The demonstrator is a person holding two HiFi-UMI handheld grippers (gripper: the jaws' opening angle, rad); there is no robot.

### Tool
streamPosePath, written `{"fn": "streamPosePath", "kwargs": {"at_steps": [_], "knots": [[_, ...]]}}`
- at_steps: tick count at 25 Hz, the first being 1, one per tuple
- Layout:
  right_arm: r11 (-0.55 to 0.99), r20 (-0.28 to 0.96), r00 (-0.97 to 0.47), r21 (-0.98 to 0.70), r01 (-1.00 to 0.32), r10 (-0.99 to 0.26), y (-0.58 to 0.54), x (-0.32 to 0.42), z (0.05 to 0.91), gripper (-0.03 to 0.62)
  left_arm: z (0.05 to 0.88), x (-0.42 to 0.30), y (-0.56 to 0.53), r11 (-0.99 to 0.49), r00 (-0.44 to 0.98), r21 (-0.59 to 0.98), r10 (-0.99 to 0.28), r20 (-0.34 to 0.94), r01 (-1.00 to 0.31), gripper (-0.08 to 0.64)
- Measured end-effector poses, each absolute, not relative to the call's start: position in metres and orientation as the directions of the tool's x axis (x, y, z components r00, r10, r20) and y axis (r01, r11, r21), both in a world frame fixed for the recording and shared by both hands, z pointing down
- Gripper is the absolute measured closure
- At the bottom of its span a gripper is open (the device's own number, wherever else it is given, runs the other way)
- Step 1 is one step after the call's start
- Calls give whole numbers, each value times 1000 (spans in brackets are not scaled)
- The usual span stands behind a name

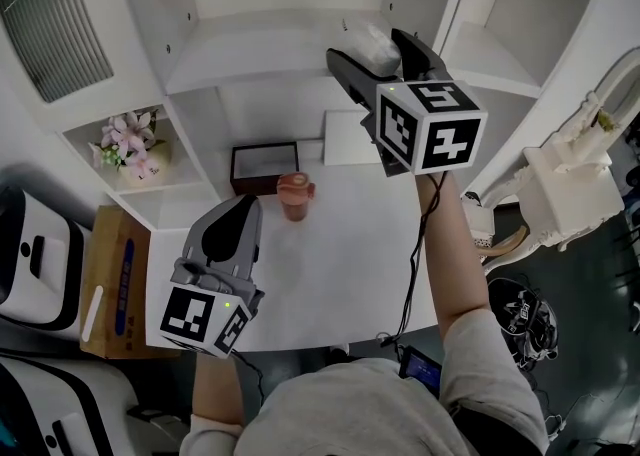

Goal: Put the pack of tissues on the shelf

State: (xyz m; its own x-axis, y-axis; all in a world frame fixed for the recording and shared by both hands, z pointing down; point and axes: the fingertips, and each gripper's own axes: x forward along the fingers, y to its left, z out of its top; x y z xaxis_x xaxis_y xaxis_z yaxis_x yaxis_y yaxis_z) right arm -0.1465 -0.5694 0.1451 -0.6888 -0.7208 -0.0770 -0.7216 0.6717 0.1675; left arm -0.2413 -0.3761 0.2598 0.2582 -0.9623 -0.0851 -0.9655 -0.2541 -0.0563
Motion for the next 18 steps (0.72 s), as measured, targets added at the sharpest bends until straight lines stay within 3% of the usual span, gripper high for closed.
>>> {"fn": "streamPosePath", "kwargs": {"at_steps": [10, 12, 14, 18], "knots": [[684, -121, -699, 147, -715, -705, -542, -125, 152, 188, 260, -227, -380, -278, 282, -59, -956, -81, -959, 560], [676, -132, -689, 132, -725, -713, -538, -118, 155, 228, 261, -225, -380, -279, 283, -61, -956, -80, -958, 560], [670, -135, -681, 126, -732, -719, -535, -114, 158, 329, 261, -224, -380, -279, 283, -62, -956, -78, -958, 560], [665, -132, -679, 137, -734, -722, -538, -115, 159, 359, 260, -223, -379, -273, 278, -65, -958, -78, -960, 560]]}}
